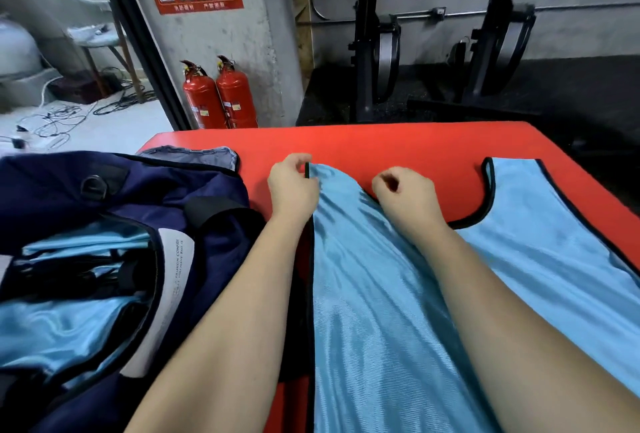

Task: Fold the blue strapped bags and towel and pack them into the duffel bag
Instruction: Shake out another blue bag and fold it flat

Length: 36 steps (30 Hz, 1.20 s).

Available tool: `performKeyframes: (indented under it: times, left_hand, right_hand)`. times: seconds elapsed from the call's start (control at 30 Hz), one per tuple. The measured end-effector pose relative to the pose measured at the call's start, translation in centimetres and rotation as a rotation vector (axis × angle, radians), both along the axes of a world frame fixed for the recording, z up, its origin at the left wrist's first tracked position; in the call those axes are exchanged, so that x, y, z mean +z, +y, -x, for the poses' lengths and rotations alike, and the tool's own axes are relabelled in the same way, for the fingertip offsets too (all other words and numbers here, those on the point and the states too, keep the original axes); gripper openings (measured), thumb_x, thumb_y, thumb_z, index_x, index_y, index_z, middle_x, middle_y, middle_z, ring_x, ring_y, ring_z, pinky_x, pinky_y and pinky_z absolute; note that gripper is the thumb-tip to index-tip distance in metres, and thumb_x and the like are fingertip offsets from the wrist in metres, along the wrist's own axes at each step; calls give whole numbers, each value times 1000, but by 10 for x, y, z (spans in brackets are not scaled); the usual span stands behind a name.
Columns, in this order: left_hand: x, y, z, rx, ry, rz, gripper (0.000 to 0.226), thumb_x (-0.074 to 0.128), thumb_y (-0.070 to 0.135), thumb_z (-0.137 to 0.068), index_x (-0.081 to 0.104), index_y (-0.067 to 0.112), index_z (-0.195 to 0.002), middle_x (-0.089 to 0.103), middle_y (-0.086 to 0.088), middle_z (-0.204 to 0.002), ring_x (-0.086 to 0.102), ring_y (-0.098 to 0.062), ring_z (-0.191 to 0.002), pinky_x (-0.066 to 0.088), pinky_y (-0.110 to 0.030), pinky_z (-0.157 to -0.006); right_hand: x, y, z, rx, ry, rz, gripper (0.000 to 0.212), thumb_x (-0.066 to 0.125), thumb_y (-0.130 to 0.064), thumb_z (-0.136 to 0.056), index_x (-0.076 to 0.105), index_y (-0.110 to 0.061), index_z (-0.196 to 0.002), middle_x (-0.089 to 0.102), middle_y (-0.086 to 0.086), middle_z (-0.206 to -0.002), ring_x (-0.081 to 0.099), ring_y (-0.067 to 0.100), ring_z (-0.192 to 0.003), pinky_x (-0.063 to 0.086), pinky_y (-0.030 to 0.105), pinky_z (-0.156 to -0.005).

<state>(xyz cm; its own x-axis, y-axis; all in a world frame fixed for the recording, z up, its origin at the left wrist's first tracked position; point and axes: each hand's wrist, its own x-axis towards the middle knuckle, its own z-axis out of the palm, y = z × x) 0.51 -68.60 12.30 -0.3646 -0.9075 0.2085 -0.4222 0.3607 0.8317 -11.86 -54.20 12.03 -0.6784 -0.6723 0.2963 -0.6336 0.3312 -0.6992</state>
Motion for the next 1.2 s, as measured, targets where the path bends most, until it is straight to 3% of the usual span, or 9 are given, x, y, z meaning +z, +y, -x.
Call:
performKeyframes:
  times: [0.1,0.23,0.33,0.53,0.63,0.73,0.8,1.03,1.2]
  left_hand:
    - [0,7,-8,19,-107,79,37,59,0,-85,72,17,-115,65,-11,-113,63,-28,-101,46,-28,-90]
    - [23,43,-31,-125,-174,125,45,51,-8,-85,68,13,-122,56,-13,-128,56,-23,-110,30,-4,-87]
    - [44,84,-56,-297,-183,236,43,57,-5,-86,67,14,-123,60,-9,-129,53,-23,-121,26,-10,-94]
    - [70,179,-131,-479,-143,272,34,67,9,-89,68,24,-119,64,5,-117,57,-7,-99,45,-22,-91]
    - [71,236,-175,-588,-153,234,32,71,16,-88,68,29,-118,61,21,-107,59,2,-96,46,-14,-84]
    - [57,289,-226,-738,-184,259,32,76,18,-84,71,27,-114,65,16,-99,60,0,-89,39,-5,-76]
    - [41,311,-257,-832,-222,256,28,77,24,-82,73,27,-110,66,11,-94,60,-1,-83,44,-10,-76]
    - [15,339,-311,-1035,-428,427,53,75,57,-74,69,22,-114,65,8,-111,57,-8,-108,43,-21,-97]
    - [15,351,-317,-1029,-466,673,32,66,31,-77,62,16,-105,62,2,-110,58,-20,-103,45,-32,-94]
  right_hand:
    - [2,-2,-4,17,70,-177,35,49,-46,-97,72,-19,-99,69,3,-102,61,26,-97,47,40,-89]
    - [28,15,-22,102,76,-291,32,50,-45,-98,69,-20,-104,67,4,-106,61,27,-102,48,42,-91]
    - [48,51,-44,117,94,-255,28,51,-42,-95,70,-21,-102,70,3,-105,63,28,-100,50,42,-88]
    - [73,180,-104,240,144,-297,24,55,-39,-93,70,-25,-104,71,-7,-107,64,15,-103,51,38,-88]
    - [78,256,-137,289,151,-348,25,52,-44,-92,69,-28,-101,70,-13,-101,63,9,-94,52,36,-84]
    - [68,330,-169,336,167,-367,26,51,-50,-89,66,-32,-99,66,-18,-92,62,4,-80,53,31,-78]
    - [53,372,-184,371,172,-390,21,57,-51,-91,65,-32,-99,63,-17,-92,61,3,-79,50,24,-77]
    - [12,453,-214,445,354,-479,47,61,-66,-83,53,-30,-112,50,-15,-116,47,4,-112,41,24,-98]
    - [-3,460,-215,375,623,-533,58,73,-56,-73,50,-28,-118,49,-7,-134,47,17,-123,44,35,-99]
